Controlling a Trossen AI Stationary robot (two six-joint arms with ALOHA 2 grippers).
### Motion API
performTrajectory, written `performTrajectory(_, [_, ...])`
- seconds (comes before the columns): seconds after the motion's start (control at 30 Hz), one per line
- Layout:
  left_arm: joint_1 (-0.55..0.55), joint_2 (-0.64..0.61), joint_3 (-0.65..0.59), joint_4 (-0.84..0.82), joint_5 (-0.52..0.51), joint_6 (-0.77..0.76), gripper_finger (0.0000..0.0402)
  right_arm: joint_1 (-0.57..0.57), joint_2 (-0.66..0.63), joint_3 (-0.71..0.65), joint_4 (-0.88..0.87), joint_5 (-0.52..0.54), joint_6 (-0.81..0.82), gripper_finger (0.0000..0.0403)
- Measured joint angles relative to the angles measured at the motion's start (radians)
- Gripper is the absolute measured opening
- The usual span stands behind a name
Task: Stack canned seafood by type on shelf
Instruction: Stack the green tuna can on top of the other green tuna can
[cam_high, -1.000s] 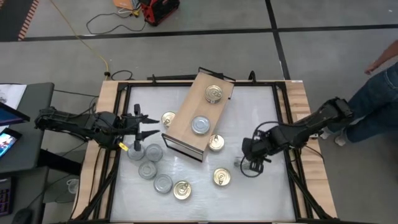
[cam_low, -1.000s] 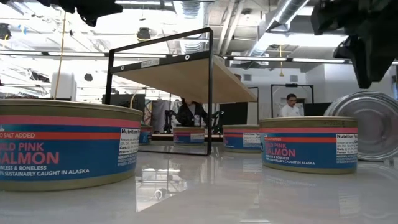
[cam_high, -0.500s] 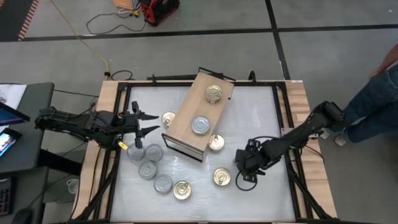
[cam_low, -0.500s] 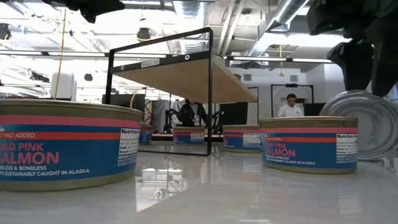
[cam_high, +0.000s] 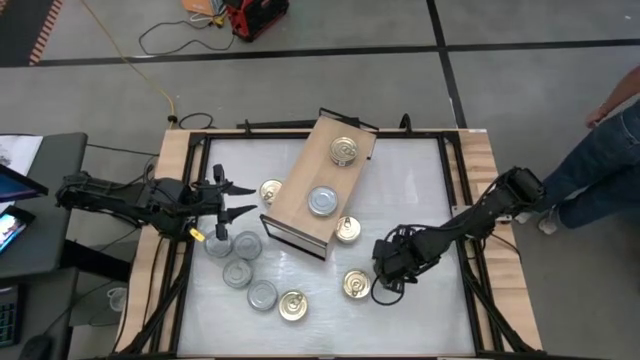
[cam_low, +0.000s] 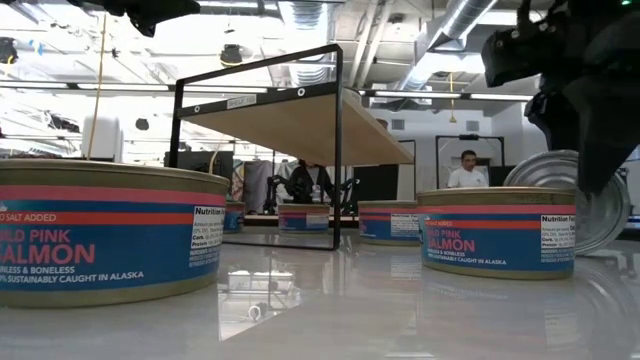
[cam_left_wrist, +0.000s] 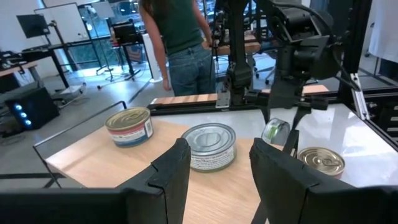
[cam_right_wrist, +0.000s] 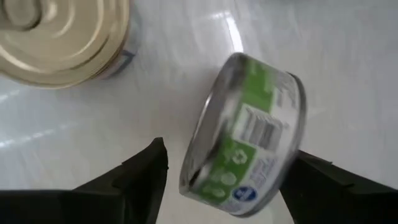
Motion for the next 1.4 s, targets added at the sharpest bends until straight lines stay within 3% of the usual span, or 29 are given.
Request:
performTrajectory(0.13, [0.0,0.0,0.0,0.0,0.001,0.0,0.016,-0.001,0.0,0.0,-0.037,0.001,-0.005,0.026])
performTrajectory(0.33, [0.0,0.0,0.0,0.0,0.001,0.0,0.016,0.0,0.0,0.0,-0.054,0.035,-0.04,0.0161])
performTrajectory(0.67, [0.0,0.0,0.0,-0.018,0.028,-0.002,0.016,0.0,-0.019,0.006,-0.11,0.118,-0.092,0.0161])
performTrajectory(0.87, [0.0,0.0,0.0,-0.029,0.027,-0.022,0.016,0.011,-0.06,0.129,-0.314,0.35,-0.116,0.0164])
performTrajectory(1.03, [0.0,0.0,0.0,-0.028,0.027,-0.101,0.016,0.022,-0.06,0.225,-0.332,0.629,-0.369,0.0166])
performTrajectory(1.2, [0.0,0.0,0.0,-0.029,0.069,-0.171,0.016,0.014,-0.058,0.233,-0.17,0.909,-0.719,0.0167])
performTrajectory(1.27, [0.0,0.0,0.0,-0.03,0.092,-0.191,0.016,-0.002,-0.058,0.233,-0.07,0.966,-0.861,0.0168])
performTrajectory(1.4, [0.0,0.0,0.0,-0.03,0.109,-0.224,0.016,-0.061,-0.058,0.233,0.164,0.959,-1.113,0.0171])
